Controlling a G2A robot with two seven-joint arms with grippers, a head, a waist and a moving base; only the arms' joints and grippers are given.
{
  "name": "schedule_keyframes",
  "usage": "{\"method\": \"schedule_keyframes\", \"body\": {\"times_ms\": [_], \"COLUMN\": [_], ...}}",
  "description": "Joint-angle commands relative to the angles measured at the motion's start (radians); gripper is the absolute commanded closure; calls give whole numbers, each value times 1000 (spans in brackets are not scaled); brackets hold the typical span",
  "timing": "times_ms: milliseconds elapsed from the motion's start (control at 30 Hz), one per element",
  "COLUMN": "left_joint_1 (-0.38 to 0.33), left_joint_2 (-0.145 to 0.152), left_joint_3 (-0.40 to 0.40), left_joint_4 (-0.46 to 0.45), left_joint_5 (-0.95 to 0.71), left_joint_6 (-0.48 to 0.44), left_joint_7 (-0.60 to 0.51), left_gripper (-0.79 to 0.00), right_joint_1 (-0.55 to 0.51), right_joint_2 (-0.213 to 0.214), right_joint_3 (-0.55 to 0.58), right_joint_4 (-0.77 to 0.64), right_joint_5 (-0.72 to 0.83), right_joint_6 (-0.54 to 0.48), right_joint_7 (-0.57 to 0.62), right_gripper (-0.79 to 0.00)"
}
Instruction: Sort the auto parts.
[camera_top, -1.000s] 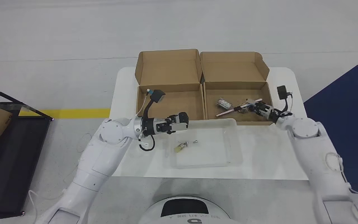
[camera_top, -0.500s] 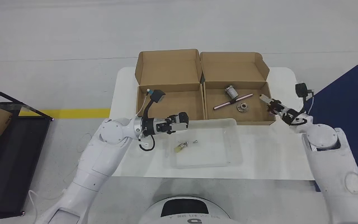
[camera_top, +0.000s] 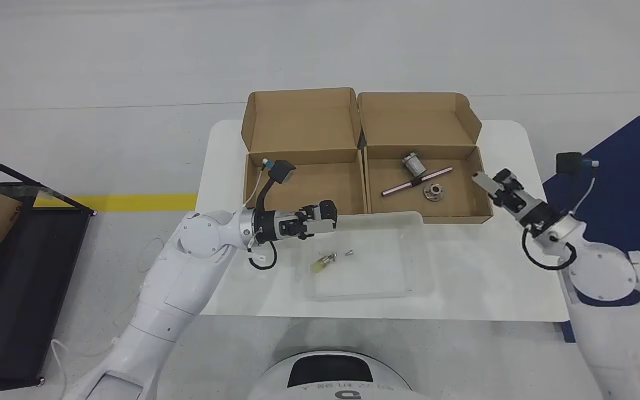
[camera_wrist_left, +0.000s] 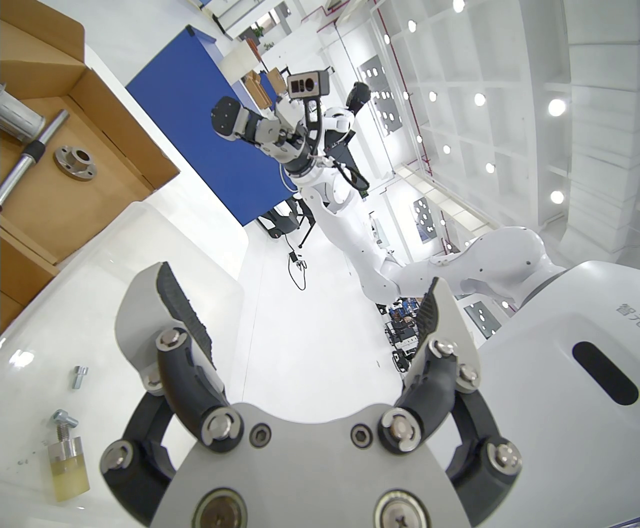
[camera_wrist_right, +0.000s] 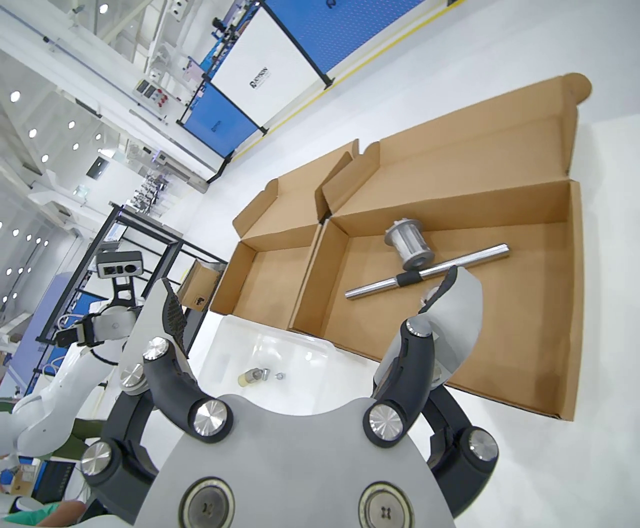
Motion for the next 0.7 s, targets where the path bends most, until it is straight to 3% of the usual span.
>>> {"method": "schedule_keyframes", "body": {"times_ms": [0, 400, 567, 667], "left_joint_1": [0, 0, 103, 179], "left_joint_2": [0, 1, 22, 17], "left_joint_3": [0, -2, -26, 31], "left_joint_4": [0, -1, -51, -83], "left_joint_5": [0, 12, 424, 691], "left_joint_6": [0, -1, -163, -280], "left_joint_7": [0, 4, 66, 178], "left_gripper": [-785, -785, -785, -785], "right_joint_1": [1, 1, 1, 1], "right_joint_2": [0, 0, 0, 0], "right_joint_3": [0, 0, 0, 0], "right_joint_4": [-5, -5, -5, -5], "right_joint_5": [3, 3, 3, 3], "right_joint_6": [-7, -7, -7, -7], "right_joint_7": [-2, -2, -2, -2], "right_gripper": [-785, -785, -785, -785]}}
